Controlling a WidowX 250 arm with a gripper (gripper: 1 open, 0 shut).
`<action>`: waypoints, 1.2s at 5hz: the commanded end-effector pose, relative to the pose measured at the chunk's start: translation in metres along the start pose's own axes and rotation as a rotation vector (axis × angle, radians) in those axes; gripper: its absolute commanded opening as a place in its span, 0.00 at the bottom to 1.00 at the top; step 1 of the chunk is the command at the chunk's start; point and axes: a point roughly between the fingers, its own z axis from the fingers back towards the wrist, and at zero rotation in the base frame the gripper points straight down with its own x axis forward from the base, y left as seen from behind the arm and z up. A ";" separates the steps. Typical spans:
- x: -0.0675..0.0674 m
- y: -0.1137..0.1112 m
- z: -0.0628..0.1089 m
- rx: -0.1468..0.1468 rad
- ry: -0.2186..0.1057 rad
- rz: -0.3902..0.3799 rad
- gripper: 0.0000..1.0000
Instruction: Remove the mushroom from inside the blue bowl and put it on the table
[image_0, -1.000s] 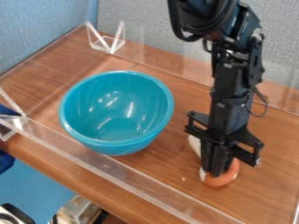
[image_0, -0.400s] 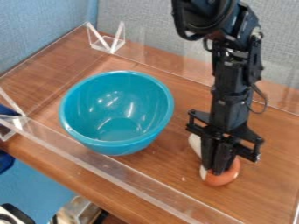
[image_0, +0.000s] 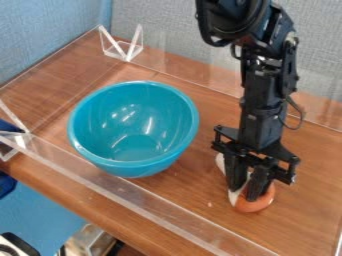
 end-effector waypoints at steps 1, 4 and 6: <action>0.000 0.012 -0.006 0.019 0.017 0.058 1.00; -0.004 0.015 0.002 0.037 0.018 0.109 1.00; -0.006 0.017 0.005 0.044 0.019 0.136 1.00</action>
